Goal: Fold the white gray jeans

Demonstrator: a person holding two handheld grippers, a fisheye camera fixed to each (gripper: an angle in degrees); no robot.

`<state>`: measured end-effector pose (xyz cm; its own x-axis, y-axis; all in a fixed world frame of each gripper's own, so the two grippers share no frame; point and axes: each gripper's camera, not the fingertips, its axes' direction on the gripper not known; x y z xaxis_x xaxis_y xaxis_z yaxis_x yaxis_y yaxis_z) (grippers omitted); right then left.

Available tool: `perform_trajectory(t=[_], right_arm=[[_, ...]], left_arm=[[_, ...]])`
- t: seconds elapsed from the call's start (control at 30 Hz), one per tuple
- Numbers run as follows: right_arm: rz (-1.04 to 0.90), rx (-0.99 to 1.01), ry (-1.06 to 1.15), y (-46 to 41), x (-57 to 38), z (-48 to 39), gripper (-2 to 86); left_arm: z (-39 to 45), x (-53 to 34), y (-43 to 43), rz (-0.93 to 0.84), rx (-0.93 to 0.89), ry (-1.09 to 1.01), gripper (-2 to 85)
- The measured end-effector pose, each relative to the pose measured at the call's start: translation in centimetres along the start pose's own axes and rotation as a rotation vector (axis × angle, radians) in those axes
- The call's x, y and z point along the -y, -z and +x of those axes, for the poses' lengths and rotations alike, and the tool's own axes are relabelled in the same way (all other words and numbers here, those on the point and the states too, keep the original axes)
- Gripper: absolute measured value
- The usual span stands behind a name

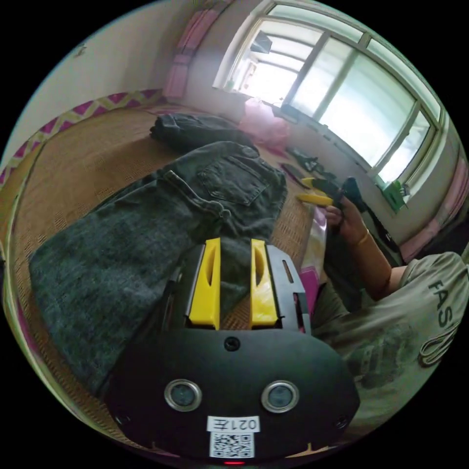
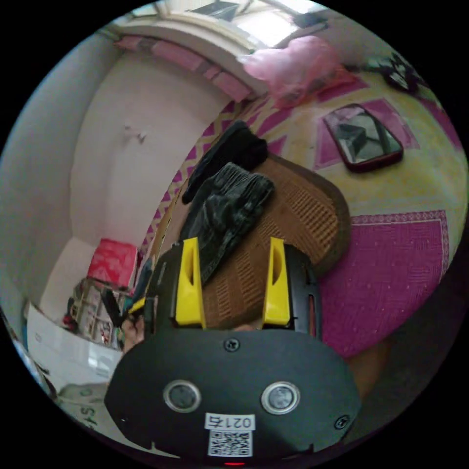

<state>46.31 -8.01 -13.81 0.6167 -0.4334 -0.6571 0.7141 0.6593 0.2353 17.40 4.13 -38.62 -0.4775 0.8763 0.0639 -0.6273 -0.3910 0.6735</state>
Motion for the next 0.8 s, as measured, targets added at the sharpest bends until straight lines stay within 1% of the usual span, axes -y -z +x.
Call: perform_trajectory(t=[0.13, 0.2, 0.27, 0.37, 0.43, 0.5, 0.53, 0.6, 0.63, 0.7, 0.73, 0.8], right_arm=[[0.036, 0.068, -0.130, -2.0, 3.1, 1.6, 17.2], [0.040, 0.071, -0.189, -4.0, 4.7, 1.9, 13.2], [0.051, 0.061, -0.232, -5.5, 5.4, 2.3, 11.0], [0.053, 0.150, -0.325, -7.1, 5.5, 3.4, 8.5], [0.074, 0.158, -0.294, -6.9, 5.2, 1.7, 6.7], [0.129, 0.106, -0.057, -5.7, 4.6, -6.1, 6.0], [0.137, 0.092, 0.023, -5.6, 4.2, -8.8, 6.0], [0.144, 0.025, 0.388, -6.4, 0.9, -20.8, 5.9], [0.144, 0.002, 0.478, -7.0, -0.4, -23.8, 5.9], [0.136, -0.111, 0.814, -10.7, -7.4, -34.8, 5.7], [0.132, -0.140, 0.893, -12.0, -9.5, -37.2, 5.6], [0.106, -0.228, 1.178, -18.3, -18.6, -44.5, 5.5]], left_arm=[[-0.5, -2.9, 2.6, 0.087, 0.033, 0.024, 6.6], [-1.0, -4.6, 4.4, 0.134, 0.025, 0.046, 6.3], [-1.5, -6.0, 5.7, 0.170, 0.030, 0.063, 6.2], [-2.3, -8.3, 7.8, 0.203, 0.042, 0.082, 5.6], [-3.2, -9.8, 9.1, 0.216, 0.036, 0.105, 5.3], [-4.5, -11.8, 10.8, 0.241, 0.020, 0.135, 4.8], [-4.9, -12.3, 11.3, 0.249, 0.018, 0.146, 4.7], [-6.4, -14.2, 13.1, 0.286, 0.015, 0.179, 3.8], [-6.7, -14.6, 13.5, 0.296, 0.017, 0.189, 3.5], [-8.2, -16.2, 15.1, 0.334, 0.024, 0.235, 2.2], [-8.6, -16.5, 15.5, 0.342, 0.023, 0.245, 1.9], [-10.0, -17.7, 16.7, 0.366, 0.021, 0.284, 0.7]])
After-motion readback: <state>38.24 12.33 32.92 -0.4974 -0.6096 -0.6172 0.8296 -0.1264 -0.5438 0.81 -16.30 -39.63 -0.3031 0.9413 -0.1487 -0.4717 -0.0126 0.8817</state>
